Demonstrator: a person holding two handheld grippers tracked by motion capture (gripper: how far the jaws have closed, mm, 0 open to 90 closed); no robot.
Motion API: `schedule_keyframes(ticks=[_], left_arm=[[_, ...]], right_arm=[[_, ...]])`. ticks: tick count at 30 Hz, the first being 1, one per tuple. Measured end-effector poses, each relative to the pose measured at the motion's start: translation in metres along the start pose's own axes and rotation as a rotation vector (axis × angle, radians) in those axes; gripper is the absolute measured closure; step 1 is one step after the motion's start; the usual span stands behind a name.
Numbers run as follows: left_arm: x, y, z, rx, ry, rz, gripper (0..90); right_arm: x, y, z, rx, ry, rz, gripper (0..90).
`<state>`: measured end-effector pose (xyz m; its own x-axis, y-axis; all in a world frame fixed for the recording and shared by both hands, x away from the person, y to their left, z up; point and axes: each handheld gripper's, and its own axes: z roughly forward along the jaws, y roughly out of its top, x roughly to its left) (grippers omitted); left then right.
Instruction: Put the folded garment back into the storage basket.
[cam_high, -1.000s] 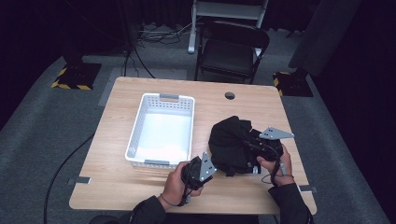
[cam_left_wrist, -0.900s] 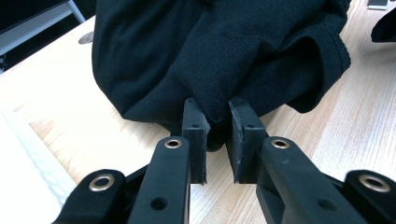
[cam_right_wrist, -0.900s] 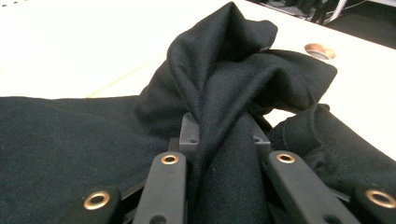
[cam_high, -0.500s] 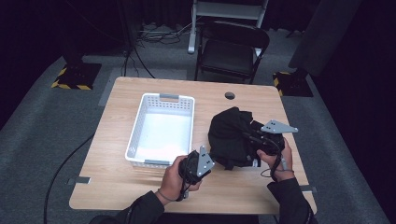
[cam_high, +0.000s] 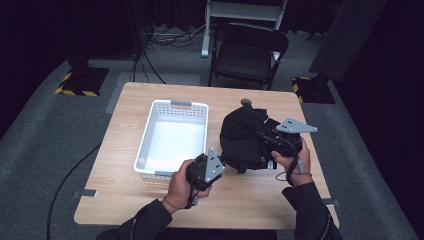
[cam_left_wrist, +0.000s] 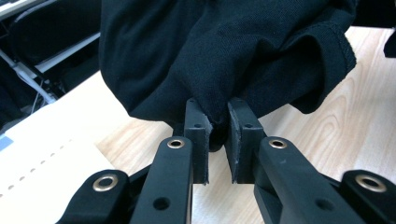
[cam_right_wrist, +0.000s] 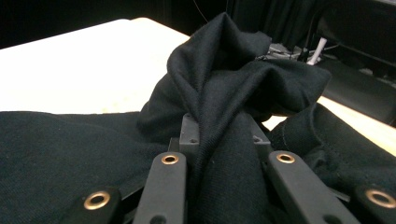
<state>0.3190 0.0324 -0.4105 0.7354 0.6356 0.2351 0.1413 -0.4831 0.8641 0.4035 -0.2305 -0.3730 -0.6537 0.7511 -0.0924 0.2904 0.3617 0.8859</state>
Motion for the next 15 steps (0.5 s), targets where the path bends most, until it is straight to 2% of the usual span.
schedule_keyframes(ticks=[4, 8, 15], left_arm=[[0.008, 0.002, -0.004, -0.008, 0.011, -0.029, 79.8], [0.013, 0.002, -0.007, -0.008, 0.021, -0.027, 79.8], [0.025, -0.003, -0.017, -0.019, 0.049, -0.056, 80.0]], right_arm=[[0.004, 0.009, 0.004, -0.008, -0.006, -0.008, 76.0], [0.006, 0.016, 0.007, -0.017, -0.001, -0.009, 75.9], [0.015, 0.028, 0.019, -0.017, 0.016, -0.025, 76.3]])
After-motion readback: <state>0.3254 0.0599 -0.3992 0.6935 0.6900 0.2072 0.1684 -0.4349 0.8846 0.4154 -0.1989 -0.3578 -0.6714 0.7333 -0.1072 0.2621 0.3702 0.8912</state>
